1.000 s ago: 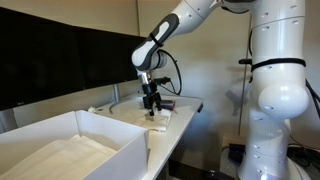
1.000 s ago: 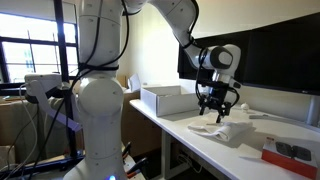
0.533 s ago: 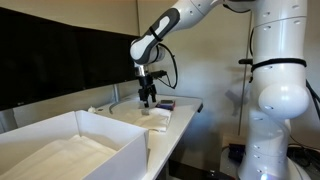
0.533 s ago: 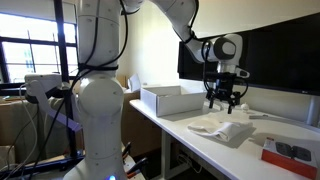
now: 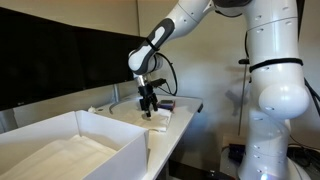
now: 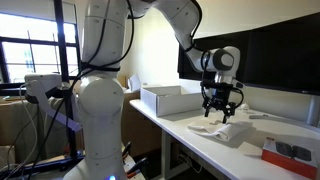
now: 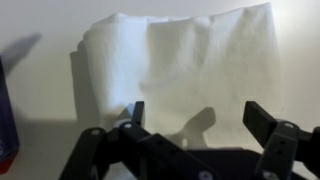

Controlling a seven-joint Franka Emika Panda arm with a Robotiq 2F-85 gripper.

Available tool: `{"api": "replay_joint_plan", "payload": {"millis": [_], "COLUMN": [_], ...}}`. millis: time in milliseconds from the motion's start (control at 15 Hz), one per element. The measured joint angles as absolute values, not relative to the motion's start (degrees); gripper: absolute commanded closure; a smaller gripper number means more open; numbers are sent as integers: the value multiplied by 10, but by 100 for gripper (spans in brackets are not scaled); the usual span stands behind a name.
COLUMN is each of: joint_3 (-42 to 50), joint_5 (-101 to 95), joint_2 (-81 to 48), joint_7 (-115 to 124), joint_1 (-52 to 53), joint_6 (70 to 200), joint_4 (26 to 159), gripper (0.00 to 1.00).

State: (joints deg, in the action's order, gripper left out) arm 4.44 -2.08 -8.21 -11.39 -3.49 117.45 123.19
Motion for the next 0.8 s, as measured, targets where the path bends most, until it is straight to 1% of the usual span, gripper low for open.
{"api": "replay_joint_plan", "payload": {"millis": [800], "joint_3": [48], "joint_5": [-55], "joint_2": [-135], "joint_7": [-71], "joint_1": [-34], "joint_6": [1170], "joint_4": [1250], "gripper": [0]}}
